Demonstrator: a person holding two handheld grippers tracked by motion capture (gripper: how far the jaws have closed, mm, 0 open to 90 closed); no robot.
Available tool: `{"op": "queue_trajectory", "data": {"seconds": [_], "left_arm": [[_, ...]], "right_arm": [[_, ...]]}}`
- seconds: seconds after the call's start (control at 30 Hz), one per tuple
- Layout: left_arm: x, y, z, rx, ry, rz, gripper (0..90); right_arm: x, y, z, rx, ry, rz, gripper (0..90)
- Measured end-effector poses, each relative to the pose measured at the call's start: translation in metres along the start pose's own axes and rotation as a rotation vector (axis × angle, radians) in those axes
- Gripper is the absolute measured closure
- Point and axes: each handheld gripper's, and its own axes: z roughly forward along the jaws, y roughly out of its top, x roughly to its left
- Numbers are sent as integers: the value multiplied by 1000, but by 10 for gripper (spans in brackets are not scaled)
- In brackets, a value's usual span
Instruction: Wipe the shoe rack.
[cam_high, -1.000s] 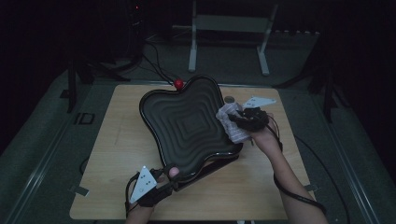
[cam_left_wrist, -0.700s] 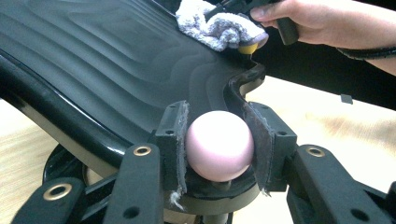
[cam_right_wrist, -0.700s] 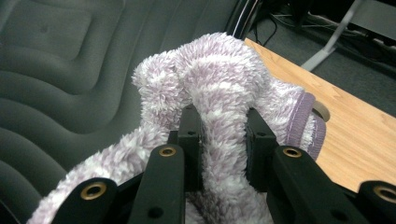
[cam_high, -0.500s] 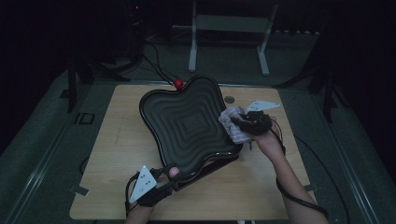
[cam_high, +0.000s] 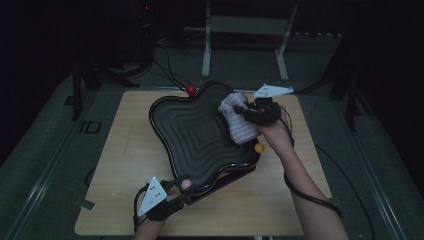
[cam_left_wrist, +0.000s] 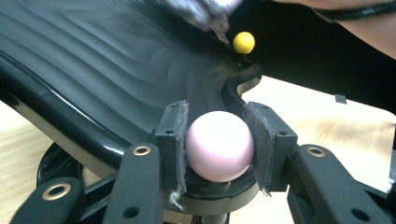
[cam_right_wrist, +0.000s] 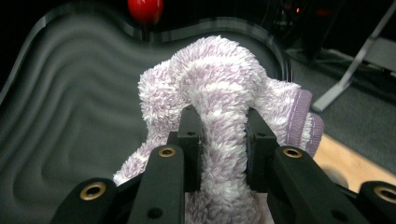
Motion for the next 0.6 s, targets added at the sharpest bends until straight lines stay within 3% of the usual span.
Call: {"op": "queue_trajectory", "data": {"seconds": [0.07, 0.13, 0.33, 0.6], "left_arm": [[0, 0, 0, 2, 2, 2, 597], [0, 0, 0, 3, 3, 2, 597], [-1, 1, 0, 9, 11, 12, 596], [-2, 1, 0, 11, 17, 16, 596]], "right_arm": [[0, 7, 3, -2, 1, 2, 733], [-2, 26, 13, -10, -10, 3, 733], [-9, 51, 34, -8, -27, 27, 733], [-10, 63, 62, 27, -41, 33, 734]]}}
